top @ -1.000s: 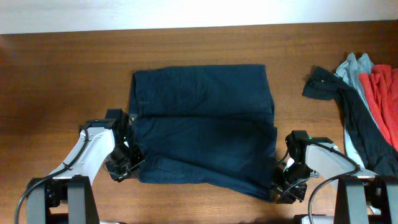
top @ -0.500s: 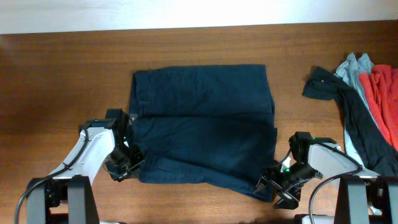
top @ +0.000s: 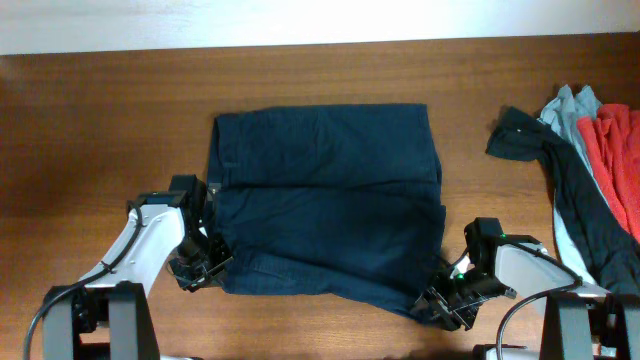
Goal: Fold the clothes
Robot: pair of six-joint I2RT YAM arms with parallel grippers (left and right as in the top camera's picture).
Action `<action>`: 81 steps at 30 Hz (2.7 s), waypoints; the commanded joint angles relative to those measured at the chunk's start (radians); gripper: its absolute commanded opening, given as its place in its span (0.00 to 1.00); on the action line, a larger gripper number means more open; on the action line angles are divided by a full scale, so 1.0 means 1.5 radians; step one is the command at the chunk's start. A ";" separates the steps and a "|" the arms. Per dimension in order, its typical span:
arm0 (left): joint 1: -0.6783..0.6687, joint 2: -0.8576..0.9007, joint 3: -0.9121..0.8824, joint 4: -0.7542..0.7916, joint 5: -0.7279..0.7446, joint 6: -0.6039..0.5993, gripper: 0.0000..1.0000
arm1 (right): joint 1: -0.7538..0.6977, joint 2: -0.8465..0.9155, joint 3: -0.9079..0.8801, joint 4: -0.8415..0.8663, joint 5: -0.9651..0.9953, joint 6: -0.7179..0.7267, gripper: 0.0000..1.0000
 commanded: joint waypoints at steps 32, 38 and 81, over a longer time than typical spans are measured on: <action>0.001 -0.280 0.209 -0.135 -0.024 0.049 0.00 | -0.004 -0.341 0.360 -0.243 0.189 -0.164 0.04; 0.001 -0.236 0.213 0.038 -0.043 0.089 0.00 | -0.004 -0.224 0.375 -0.086 0.163 -0.141 0.04; 0.088 0.124 0.228 0.354 -0.017 0.204 0.80 | -0.004 0.214 0.375 0.393 -0.101 -0.104 0.64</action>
